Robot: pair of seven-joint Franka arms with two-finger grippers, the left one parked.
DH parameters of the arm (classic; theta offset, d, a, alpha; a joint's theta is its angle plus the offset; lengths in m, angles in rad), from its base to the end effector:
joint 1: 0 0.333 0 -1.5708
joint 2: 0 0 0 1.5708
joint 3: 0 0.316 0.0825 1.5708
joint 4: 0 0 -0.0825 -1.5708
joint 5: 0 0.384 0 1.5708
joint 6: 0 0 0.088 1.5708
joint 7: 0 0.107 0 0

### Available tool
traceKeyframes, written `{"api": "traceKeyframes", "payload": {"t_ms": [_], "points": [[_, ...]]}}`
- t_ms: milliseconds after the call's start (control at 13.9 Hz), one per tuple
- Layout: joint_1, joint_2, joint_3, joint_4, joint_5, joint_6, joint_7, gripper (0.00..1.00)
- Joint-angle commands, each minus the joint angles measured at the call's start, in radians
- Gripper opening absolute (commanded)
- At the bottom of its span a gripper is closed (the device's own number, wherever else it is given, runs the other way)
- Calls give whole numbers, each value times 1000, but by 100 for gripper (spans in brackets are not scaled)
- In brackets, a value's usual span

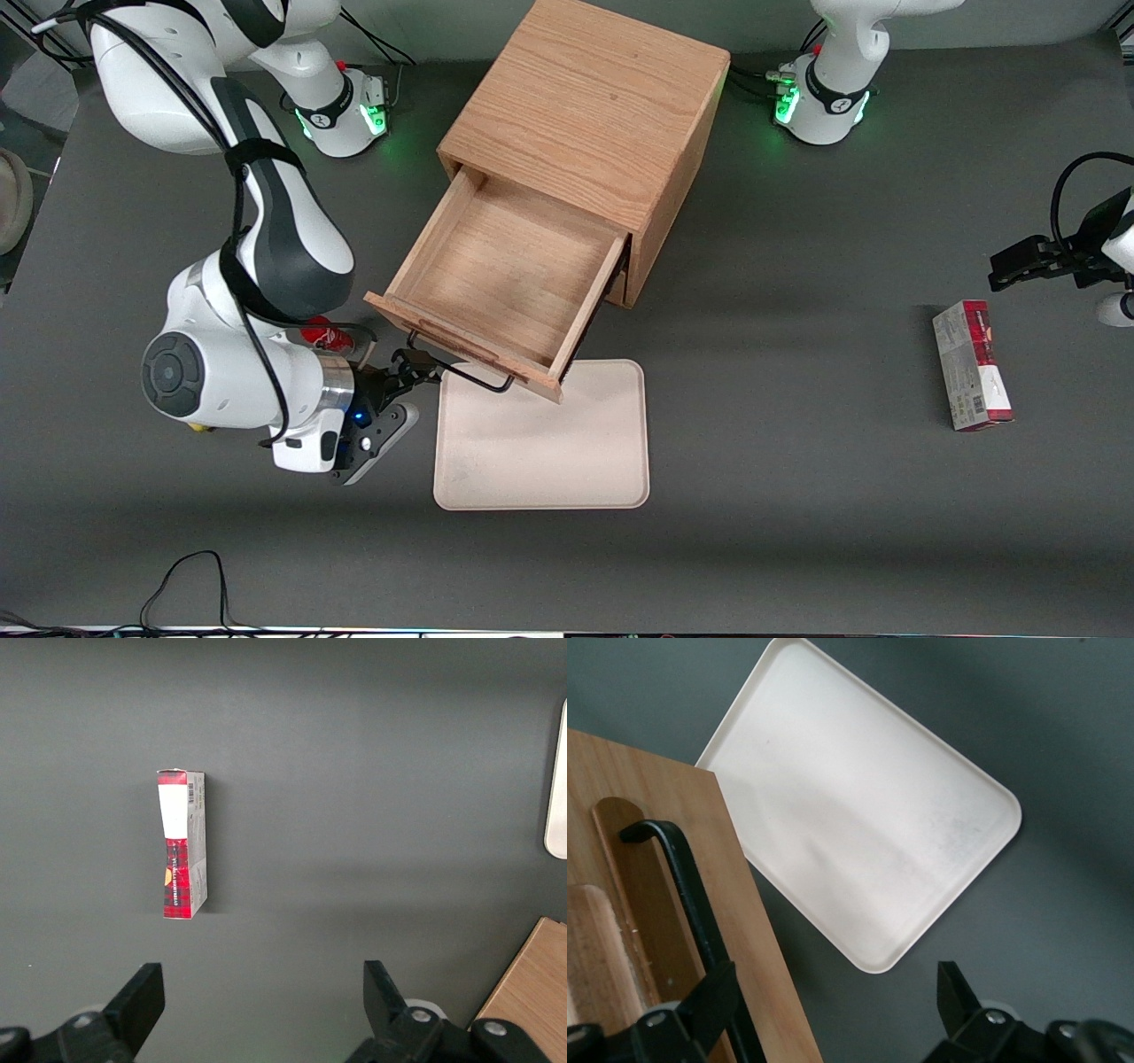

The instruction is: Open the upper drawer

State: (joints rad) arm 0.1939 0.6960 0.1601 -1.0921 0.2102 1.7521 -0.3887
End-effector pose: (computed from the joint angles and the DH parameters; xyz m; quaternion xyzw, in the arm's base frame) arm 0.7025 0.2411 0.4184 -0.9337 -0.3230 0.0103 0.1541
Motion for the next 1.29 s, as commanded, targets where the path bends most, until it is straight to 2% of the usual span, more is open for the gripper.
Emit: {"api": "traceKeyframes", "payload": {"t_ms": [0, 144, 287, 359, 431, 790, 934, 1078, 1222], "points": [[-2, -1, -22, 32, 1, -17, -16, 100], [-2, -47, -31, 31, -6, -37, -10, 100], [-4, -119, -33, 5, -43, -106, -9, 100], [-5, -180, -59, -62, -48, -147, -13, 100], [-2, -247, -106, -140, -46, -148, -12, 100], [1, -519, -212, -490, -48, -111, -9, 100], [4, -601, -234, -592, -66, -105, 89, 100], [12, -661, -232, -661, -152, -103, 268, 100], [9, -670, -237, -646, -166, -124, 318, 100]]}}
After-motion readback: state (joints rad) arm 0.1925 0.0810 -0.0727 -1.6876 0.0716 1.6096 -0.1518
